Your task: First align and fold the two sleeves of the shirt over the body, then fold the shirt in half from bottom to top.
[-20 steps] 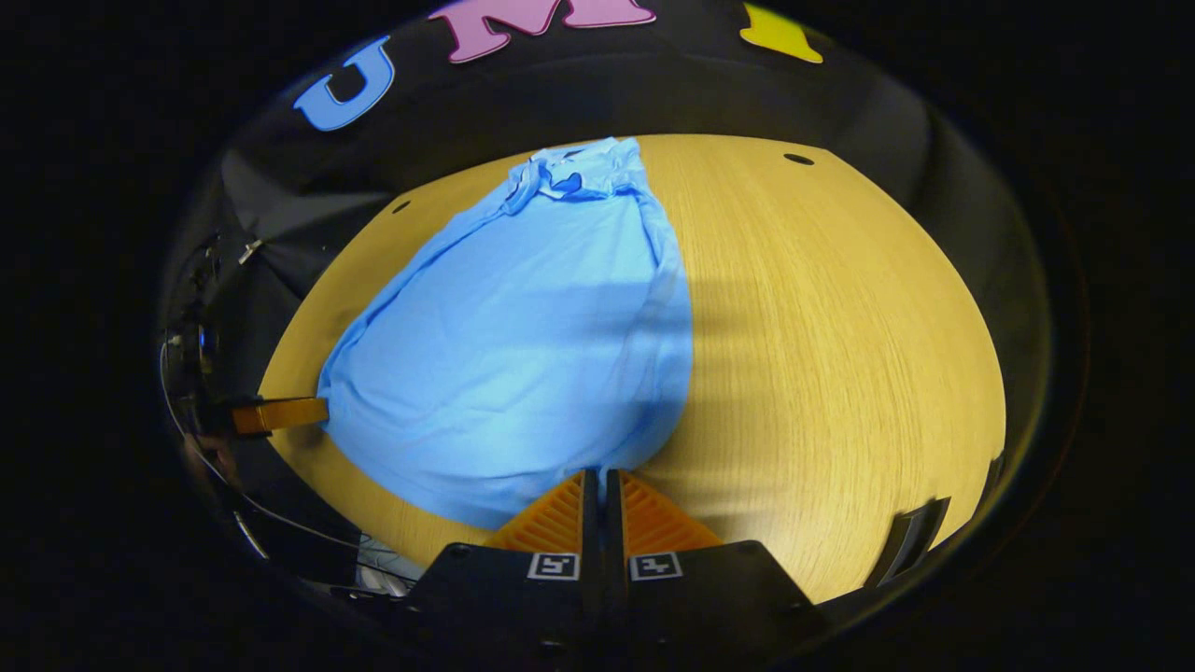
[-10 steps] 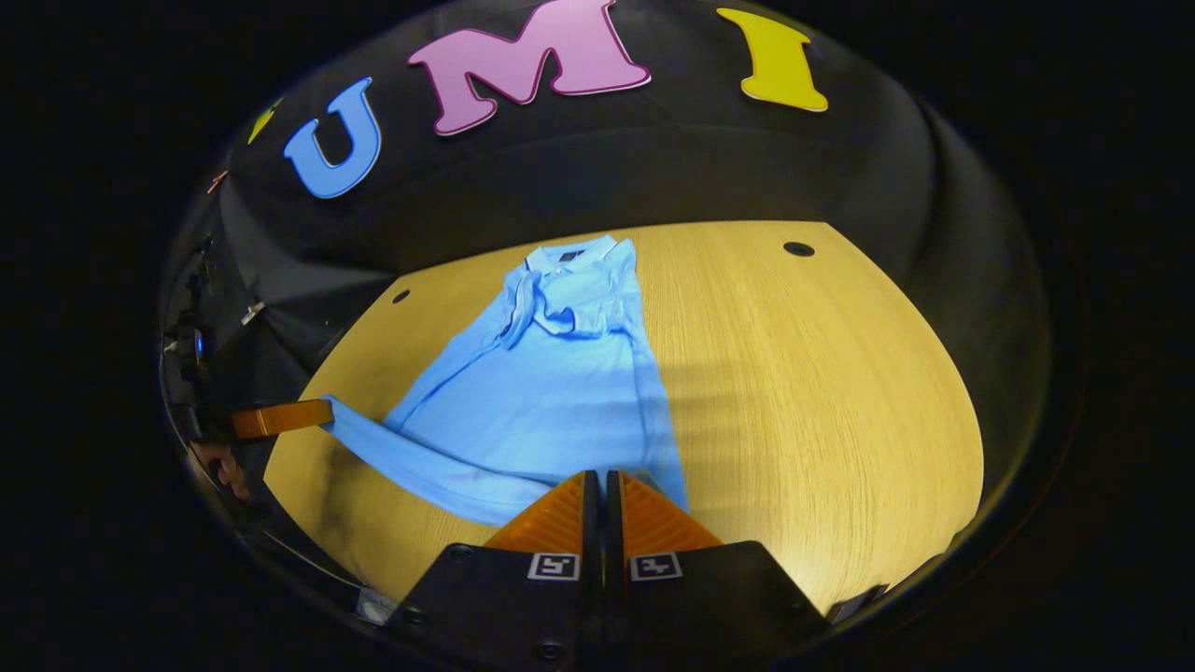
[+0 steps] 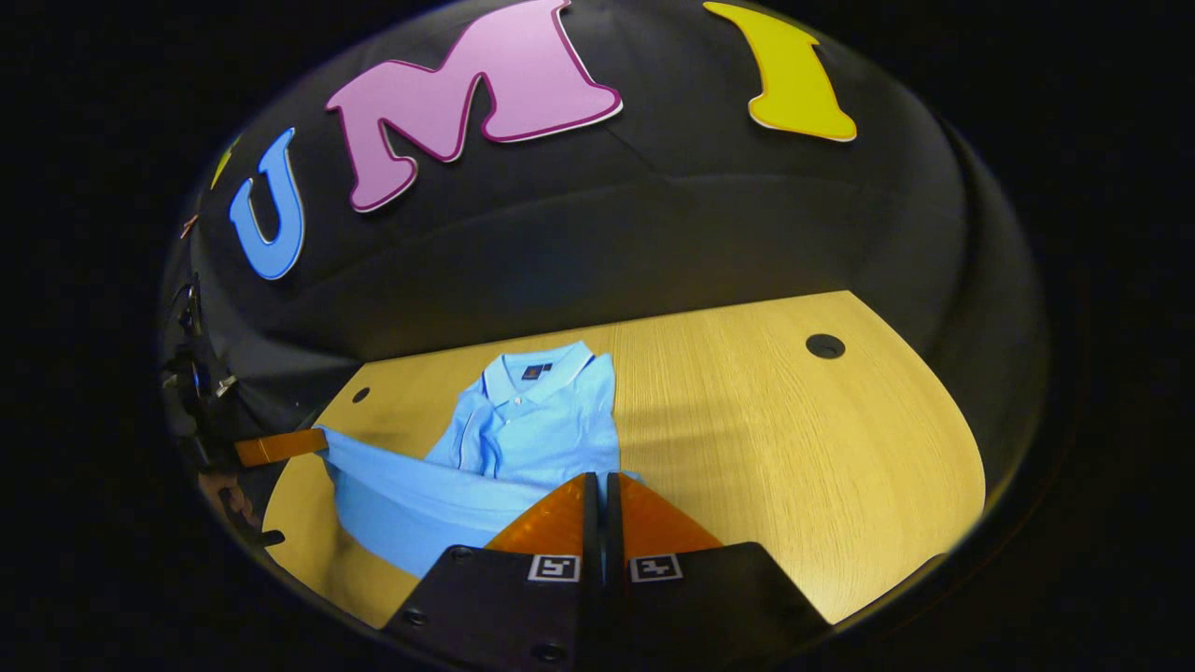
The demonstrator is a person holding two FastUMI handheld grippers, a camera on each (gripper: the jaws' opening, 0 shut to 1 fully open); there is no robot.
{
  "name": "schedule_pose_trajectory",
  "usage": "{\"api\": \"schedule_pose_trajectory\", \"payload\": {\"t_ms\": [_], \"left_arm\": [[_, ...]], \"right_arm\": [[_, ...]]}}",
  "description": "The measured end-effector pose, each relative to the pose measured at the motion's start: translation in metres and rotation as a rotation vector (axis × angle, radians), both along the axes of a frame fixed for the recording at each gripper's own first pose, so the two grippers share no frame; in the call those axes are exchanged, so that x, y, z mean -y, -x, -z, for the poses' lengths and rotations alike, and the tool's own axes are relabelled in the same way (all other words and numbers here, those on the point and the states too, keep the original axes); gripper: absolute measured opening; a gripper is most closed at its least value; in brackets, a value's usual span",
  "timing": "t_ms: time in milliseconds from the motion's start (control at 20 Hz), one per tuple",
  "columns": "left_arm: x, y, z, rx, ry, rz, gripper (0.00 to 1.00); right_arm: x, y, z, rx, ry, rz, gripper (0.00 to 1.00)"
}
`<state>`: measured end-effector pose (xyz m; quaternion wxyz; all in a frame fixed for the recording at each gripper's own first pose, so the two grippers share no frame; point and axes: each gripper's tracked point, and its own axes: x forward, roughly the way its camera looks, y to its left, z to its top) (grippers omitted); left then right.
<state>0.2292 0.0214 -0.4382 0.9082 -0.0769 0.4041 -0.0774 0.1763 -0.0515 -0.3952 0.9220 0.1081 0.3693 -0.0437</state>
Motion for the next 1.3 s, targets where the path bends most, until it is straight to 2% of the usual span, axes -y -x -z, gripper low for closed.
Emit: {"api": "schedule_pose_trajectory", "payload": {"t_ms": [200, 500, 750, 950, 1150, 1250, 1300], "left_arm": [[0.012, -0.062, 0.014, 0.067, -0.031, 0.009, 0.06], [0.025, -0.107, 0.053, 0.065, -0.078, 0.002, 0.06], [0.027, -0.116, 0.089, 0.015, -0.133, 0.013, 0.06], [0.019, -0.108, 0.12, -0.058, -0.184, 0.006, 0.06], [0.023, -0.116, 0.112, -0.015, -0.155, -0.005, 0.06], [0.021, -0.113, 0.12, -0.031, -0.176, 0.003, 0.06], [0.019, -0.109, 0.126, -0.054, -0.194, 0.009, 0.11]], "right_arm": [[0.017, -0.063, 0.014, 0.046, 0.008, 0.024, 0.05], [0.037, -0.124, 0.042, 0.065, 0.035, 0.047, 0.05], [0.046, -0.132, 0.079, 0.014, 0.035, 0.073, 0.05], [0.052, -0.127, 0.098, -0.022, 0.052, 0.084, 0.05], [0.056, -0.124, 0.107, -0.038, 0.097, 0.07, 0.05], [0.054, -0.123, 0.11, -0.046, 0.11, 0.066, 0.05], [0.054, -0.122, 0.111, -0.051, 0.104, 0.071, 0.05]]}}
